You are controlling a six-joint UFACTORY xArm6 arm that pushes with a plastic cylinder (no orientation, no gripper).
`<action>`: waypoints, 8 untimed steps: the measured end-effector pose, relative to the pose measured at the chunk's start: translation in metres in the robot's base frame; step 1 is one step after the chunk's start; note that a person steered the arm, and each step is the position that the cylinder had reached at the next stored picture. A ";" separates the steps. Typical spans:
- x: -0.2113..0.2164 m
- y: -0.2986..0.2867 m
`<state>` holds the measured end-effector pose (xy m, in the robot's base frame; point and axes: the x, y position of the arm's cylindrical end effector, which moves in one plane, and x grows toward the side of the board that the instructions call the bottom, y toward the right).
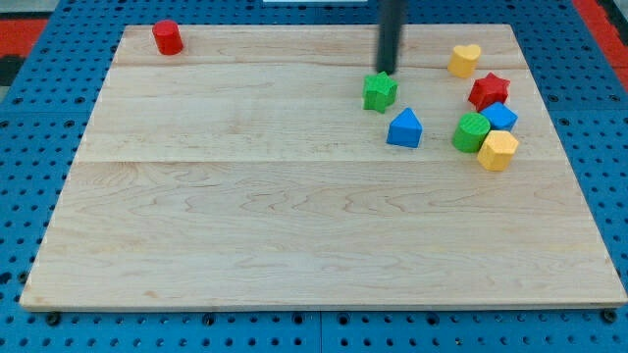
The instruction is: Move the green star to the bottom of red star
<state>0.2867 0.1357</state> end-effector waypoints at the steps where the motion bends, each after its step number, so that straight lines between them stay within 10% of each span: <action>1: 0.023 0.015; 4: 0.067 -0.037; 6: 0.020 -0.198; 8: 0.065 -0.140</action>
